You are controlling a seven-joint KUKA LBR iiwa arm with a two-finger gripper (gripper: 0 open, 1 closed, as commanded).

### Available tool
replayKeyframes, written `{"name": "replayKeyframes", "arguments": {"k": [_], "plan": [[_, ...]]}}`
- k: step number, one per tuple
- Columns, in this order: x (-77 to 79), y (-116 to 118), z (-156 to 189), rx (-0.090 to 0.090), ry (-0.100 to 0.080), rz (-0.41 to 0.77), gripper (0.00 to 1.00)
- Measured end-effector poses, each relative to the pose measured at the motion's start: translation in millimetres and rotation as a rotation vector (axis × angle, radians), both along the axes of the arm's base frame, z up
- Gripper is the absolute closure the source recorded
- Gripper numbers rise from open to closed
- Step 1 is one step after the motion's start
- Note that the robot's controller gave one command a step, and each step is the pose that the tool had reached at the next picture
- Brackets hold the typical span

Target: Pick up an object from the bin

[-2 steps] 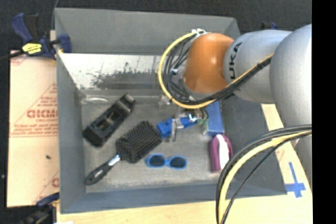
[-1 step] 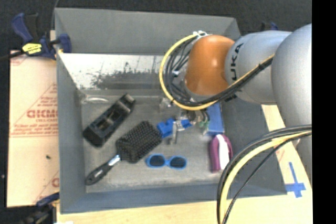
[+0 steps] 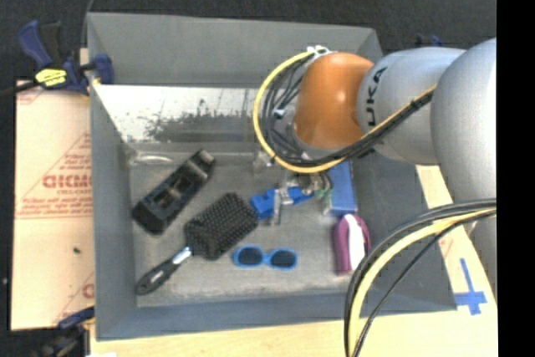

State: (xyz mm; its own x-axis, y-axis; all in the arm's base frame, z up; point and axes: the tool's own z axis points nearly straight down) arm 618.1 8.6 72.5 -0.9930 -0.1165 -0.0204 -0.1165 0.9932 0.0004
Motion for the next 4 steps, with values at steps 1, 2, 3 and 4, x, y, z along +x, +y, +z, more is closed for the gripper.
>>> {"name": "replayKeyframes", "arguments": {"k": [1, 2, 3, 4], "plan": [[-3.9, -0.5, -0.1, 0.001, 0.006, -0.004, 1.00], [-4.0, -0.5, 0.1, 0.001, 0.006, -0.004, 1.00], [-3.7, -0.7, 7.1, 0.002, 0.002, -0.006, 1.00], [-3.5, -0.8, 17.6, 0.002, 0.001, -0.006, 1.00]]}}
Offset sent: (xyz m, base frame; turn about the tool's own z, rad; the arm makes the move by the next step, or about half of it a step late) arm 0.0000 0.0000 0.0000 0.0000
